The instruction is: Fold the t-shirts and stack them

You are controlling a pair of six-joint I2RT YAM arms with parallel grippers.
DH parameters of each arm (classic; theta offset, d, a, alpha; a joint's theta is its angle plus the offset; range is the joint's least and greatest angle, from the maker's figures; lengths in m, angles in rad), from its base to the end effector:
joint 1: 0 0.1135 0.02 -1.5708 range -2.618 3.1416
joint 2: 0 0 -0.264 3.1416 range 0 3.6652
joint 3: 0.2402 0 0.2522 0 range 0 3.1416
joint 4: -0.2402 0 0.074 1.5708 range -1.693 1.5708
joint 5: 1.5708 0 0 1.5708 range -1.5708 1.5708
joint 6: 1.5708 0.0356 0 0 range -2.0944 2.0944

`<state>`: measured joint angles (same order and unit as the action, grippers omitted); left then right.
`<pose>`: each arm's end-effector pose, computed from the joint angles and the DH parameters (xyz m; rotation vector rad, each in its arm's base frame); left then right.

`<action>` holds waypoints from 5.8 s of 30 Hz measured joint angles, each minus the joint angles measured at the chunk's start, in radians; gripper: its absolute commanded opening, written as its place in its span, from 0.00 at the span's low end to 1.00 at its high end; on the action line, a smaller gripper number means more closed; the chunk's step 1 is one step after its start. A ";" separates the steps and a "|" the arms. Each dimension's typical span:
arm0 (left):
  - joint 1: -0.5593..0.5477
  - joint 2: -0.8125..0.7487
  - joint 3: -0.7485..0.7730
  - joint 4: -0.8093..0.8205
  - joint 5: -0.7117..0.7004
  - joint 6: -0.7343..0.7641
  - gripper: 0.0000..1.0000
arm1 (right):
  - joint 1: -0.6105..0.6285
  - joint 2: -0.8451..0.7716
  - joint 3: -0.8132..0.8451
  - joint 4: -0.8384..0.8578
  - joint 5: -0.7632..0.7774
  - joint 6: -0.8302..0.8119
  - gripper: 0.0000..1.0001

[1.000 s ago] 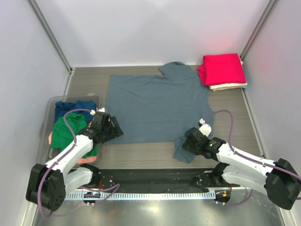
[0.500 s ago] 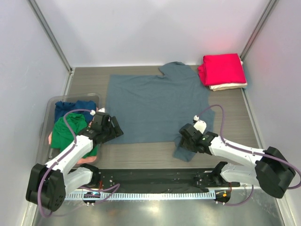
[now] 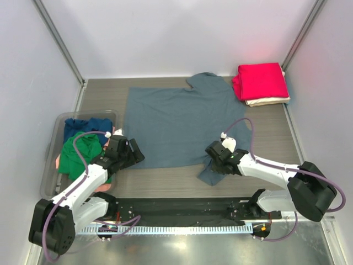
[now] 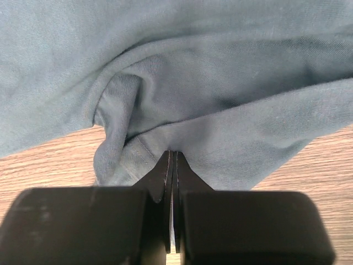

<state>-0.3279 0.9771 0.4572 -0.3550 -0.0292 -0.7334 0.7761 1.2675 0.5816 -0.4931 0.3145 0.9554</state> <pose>0.1754 -0.0586 0.1786 -0.5151 2.4402 -0.4264 0.1575 0.1392 0.1570 0.3202 2.6311 0.1281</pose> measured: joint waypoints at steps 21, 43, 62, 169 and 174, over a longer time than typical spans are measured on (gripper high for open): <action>0.000 -0.019 0.008 -0.040 0.003 -0.019 0.72 | 0.022 -0.057 0.048 -0.174 -0.051 -0.092 0.72; -0.124 0.139 0.067 -0.152 -0.138 -0.132 0.69 | 0.030 -0.196 0.052 -0.243 -0.013 -0.093 0.01; -0.145 0.320 0.156 -0.217 -0.332 -0.257 0.00 | 0.030 -0.444 0.029 -0.330 0.051 0.045 0.01; 0.167 0.458 0.395 -0.218 -0.087 -0.098 0.00 | -0.937 0.033 0.087 0.057 -0.280 -0.373 0.01; 0.166 0.410 0.366 -0.225 -0.064 -0.097 0.17 | -0.974 -0.084 0.087 0.051 -0.275 -0.365 0.33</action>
<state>-0.1616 1.3869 0.8230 -0.5800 -0.0929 -0.8299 -0.1978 1.1835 0.6682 -0.4416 0.0395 0.5903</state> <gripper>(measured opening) 0.026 0.142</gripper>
